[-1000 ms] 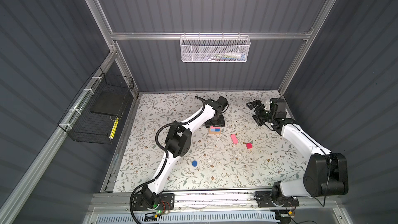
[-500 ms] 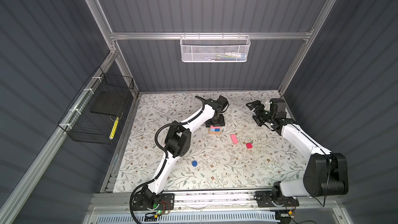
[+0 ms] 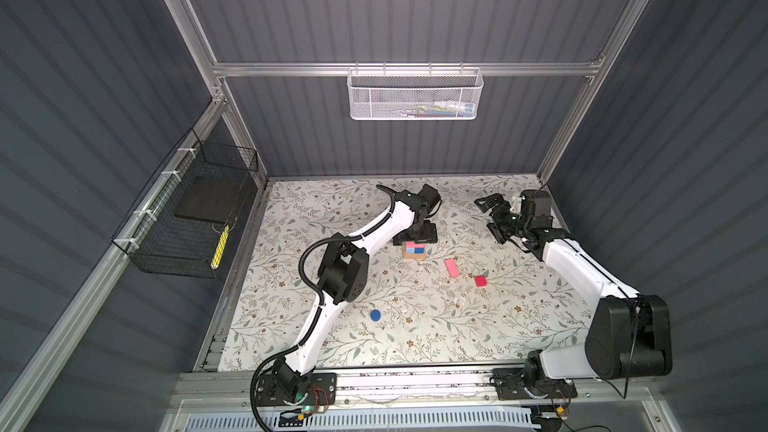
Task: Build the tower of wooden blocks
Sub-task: 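Open the left gripper and raise it off the pink block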
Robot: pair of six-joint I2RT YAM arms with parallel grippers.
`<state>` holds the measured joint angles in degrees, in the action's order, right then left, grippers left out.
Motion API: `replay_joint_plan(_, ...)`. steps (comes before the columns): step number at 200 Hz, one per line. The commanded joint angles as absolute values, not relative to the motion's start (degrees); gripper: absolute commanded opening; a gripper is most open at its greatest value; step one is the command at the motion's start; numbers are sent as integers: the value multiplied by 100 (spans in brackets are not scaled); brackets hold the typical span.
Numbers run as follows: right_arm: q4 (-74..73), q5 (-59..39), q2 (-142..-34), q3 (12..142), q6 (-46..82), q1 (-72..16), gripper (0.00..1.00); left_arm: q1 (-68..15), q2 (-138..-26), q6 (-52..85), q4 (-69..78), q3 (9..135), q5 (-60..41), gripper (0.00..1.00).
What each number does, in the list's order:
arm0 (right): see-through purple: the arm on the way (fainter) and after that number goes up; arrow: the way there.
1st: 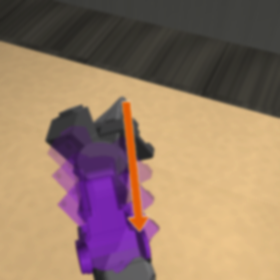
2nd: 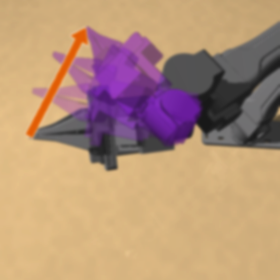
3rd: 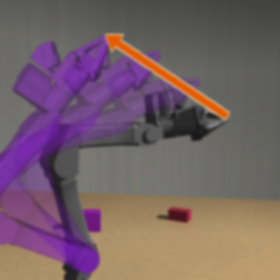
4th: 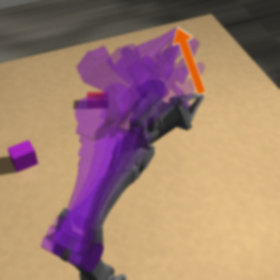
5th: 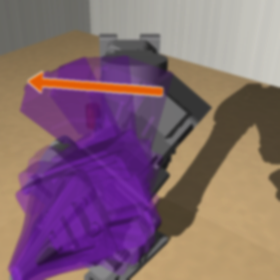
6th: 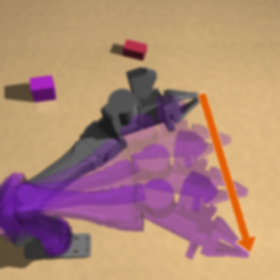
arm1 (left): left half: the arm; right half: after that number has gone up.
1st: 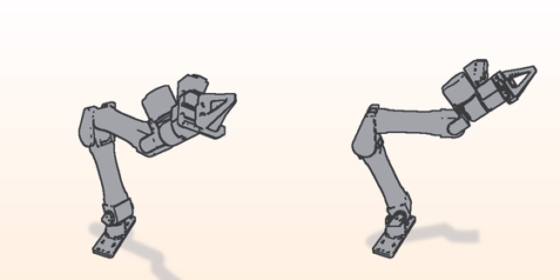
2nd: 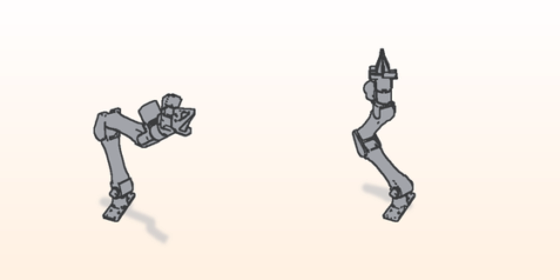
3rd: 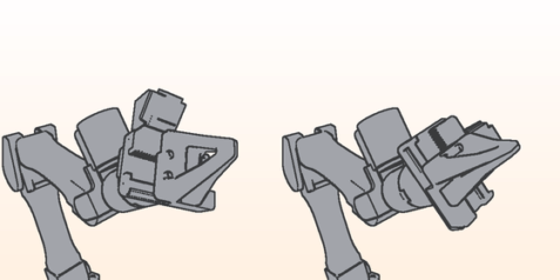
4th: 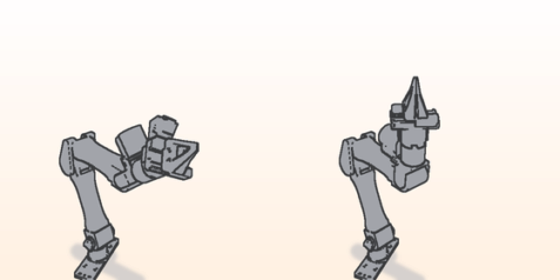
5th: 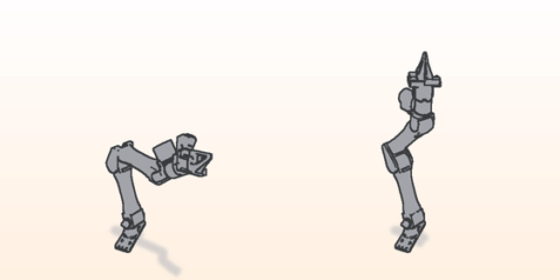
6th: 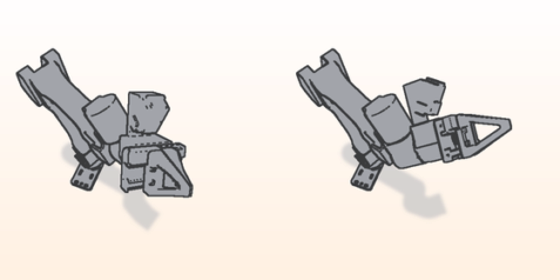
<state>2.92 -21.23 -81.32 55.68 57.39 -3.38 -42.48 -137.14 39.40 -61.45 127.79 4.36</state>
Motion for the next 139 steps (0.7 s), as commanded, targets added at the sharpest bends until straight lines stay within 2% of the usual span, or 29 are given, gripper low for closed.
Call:
replay_joint_plan(1,226,-2130,-8137,5502,5642,-310,99,-4292,-13251,3828,-6038,12624,555,100)
replay_joint_plan(33,315,-2057,-8107,5519,5625,-308,99,-4293,-12774,3879,-5538,12138,635,100)
replay_joint_plan(139,430,-1986,-8033,5520,5589,-308,99,-4286,-11736,3618,-5181,11759,637,100)
